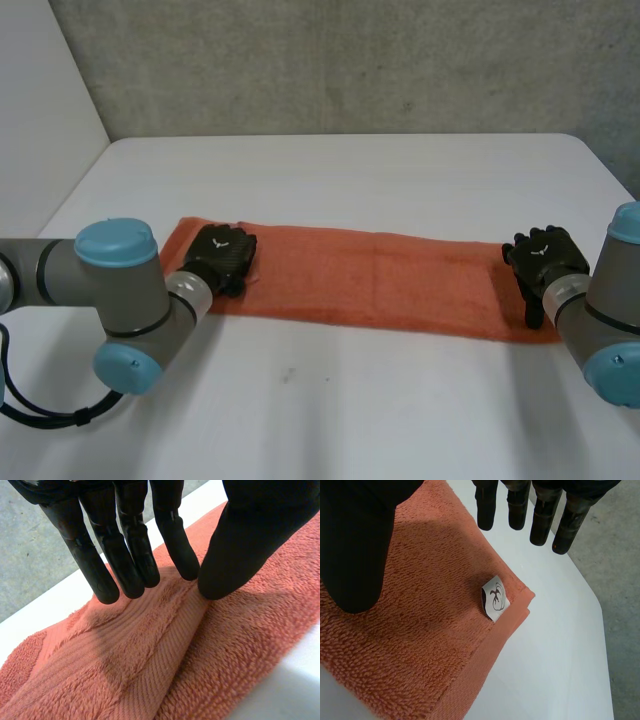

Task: Fold the laundry

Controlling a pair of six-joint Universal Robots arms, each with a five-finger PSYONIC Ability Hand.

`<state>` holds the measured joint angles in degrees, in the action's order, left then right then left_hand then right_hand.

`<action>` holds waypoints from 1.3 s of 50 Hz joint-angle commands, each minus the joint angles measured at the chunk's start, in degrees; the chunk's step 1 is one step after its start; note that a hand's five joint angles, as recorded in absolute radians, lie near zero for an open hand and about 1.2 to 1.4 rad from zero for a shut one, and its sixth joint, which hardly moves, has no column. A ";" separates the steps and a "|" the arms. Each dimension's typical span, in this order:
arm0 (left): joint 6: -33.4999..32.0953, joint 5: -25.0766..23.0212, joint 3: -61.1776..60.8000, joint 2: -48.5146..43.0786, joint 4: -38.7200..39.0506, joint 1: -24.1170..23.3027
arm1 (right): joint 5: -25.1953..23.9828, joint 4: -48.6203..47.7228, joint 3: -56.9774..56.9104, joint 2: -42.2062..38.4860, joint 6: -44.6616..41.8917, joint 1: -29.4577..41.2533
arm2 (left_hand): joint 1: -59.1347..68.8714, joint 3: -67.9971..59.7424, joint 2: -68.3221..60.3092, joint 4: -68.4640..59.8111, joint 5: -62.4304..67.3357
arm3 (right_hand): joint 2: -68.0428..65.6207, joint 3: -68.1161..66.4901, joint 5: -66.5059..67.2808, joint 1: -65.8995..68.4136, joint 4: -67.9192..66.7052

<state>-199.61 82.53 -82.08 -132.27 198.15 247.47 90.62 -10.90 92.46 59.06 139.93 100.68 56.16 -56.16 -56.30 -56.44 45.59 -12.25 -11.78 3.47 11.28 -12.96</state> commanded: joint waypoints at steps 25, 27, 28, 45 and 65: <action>-1.04 1.66 5.96 -2.03 1.01 3.53 | 0.00 0.00 0.27 0.00 -0.01 0.22 | 23.84 -23.84 -23.70 -23.56 24.41 | 2.25 1.78 -3.47 -1.28 2.96; -2.88 2.55 7.19 -2.29 1.80 5.30 | 0.00 0.00 0.27 0.00 -0.01 0.31 | 23.84 -23.84 -23.70 -23.56 24.41 | 2.25 1.78 -3.47 -1.28 2.96; -3.58 2.64 7.72 -2.47 2.06 5.74 | 0.00 0.00 0.27 0.00 -0.01 0.31 | 23.84 -23.84 -23.70 -23.56 24.41 | 2.25 1.78 -3.47 -1.28 2.96; -11.15 3.08 9.94 -5.39 1.80 11.45 | 0.00 0.00 0.44 0.00 0.08 0.31 | 23.84 -23.84 -23.70 -23.56 24.41 | 2.25 1.78 -3.47 -1.28 2.96; 5.02 1.05 -4.32 4.83 1.98 -0.15 | 0.00 0.00 0.53 0.00 0.08 0.84 | -21.89 21.89 22.03 22.17 -21.32 | 2.25 1.78 -3.47 -1.28 2.96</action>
<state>-195.29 84.42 -84.53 -124.43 199.70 251.55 90.61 -10.90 92.86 59.15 140.01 101.09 36.52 -37.60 -37.38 -37.19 27.20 -12.25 -11.78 3.47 11.28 -12.96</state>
